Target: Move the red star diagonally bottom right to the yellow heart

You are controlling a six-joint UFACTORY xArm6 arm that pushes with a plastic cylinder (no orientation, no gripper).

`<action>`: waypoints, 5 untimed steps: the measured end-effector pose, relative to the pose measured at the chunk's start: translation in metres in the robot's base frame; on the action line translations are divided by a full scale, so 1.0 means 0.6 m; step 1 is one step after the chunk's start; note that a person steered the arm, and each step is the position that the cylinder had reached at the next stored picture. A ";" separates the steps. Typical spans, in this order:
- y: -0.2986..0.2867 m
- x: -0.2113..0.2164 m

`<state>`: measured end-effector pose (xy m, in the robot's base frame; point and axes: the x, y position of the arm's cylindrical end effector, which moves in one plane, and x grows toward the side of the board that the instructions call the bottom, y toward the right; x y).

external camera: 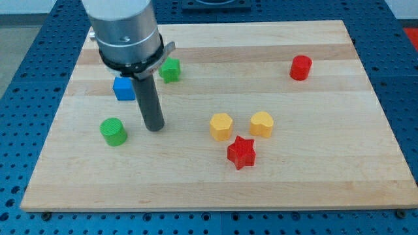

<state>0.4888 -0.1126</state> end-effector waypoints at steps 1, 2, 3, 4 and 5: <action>0.017 0.036; 0.054 0.072; 0.091 0.086; 0.130 0.086; 0.181 0.088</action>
<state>0.5418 -0.0039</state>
